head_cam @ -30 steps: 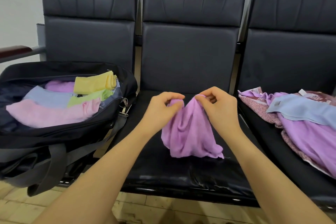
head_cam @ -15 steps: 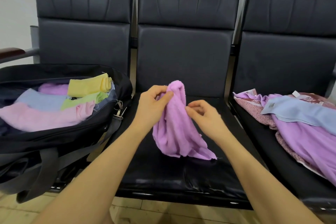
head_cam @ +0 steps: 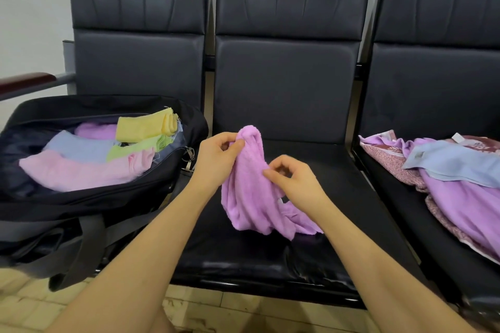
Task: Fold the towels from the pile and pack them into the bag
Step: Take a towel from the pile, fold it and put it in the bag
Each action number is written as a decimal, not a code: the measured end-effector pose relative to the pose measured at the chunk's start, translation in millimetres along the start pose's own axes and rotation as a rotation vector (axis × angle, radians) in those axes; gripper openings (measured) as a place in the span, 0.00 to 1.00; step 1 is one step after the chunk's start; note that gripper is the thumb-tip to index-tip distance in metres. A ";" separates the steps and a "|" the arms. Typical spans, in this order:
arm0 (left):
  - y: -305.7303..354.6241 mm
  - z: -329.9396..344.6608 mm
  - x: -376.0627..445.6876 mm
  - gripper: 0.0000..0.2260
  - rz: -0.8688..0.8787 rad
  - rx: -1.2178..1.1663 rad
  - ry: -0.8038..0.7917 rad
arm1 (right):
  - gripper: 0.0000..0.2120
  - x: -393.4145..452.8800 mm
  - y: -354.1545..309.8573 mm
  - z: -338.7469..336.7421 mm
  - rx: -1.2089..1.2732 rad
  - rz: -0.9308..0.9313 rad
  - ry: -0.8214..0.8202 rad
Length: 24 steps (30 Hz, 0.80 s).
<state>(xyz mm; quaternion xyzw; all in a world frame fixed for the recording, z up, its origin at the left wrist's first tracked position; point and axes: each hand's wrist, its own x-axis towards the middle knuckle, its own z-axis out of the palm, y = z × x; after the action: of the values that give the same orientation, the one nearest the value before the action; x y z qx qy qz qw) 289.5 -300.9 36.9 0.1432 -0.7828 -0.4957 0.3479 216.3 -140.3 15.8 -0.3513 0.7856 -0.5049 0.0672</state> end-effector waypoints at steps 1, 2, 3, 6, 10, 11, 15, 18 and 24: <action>-2.2 -1.4 0.3 0.07 0.018 0.069 0.004 | 0.04 0.1 -2.7 -1.0 0.025 0.000 0.033; -4.4 -3.1 0.2 0.07 0.035 0.140 0.001 | 0.04 0.0 -6.2 -3.4 0.070 -0.004 0.067; -6.5 -4.8 0.0 0.06 0.042 0.194 -0.009 | 0.04 -0.4 -9.8 -7.0 0.113 -0.013 0.097; -7.6 -8.0 -0.9 0.05 0.024 0.194 -0.013 | 0.03 0.8 -18.3 -19.6 0.205 -0.078 0.201; 6.4 -3.4 -9.9 0.07 0.129 0.096 -0.006 | 0.08 3.7 -33.4 -33.6 0.207 -0.149 0.279; 10.4 0.3 -13.0 0.11 0.182 0.102 -0.044 | 0.08 3.5 -38.4 -36.4 0.184 -0.177 0.261; 24.6 21.4 -24.4 0.03 0.301 0.083 -0.226 | 0.08 -0.3 -52.0 -42.9 0.176 -0.227 0.194; 28.9 29.6 -26.7 0.03 0.210 -0.038 -0.181 | 0.04 -1.5 -49.0 -43.7 0.164 -0.211 0.276; 26.4 27.2 -18.2 0.05 0.123 -0.035 -0.044 | 0.20 -8.1 -25.0 -45.1 0.015 0.072 0.410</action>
<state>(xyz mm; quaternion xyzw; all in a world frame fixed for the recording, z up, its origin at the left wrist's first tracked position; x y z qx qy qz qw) 287.0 -259.8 45.4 0.0778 -0.7888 -0.4902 0.3627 213.7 -107.7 56.5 -0.2122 0.7912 -0.5688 -0.0735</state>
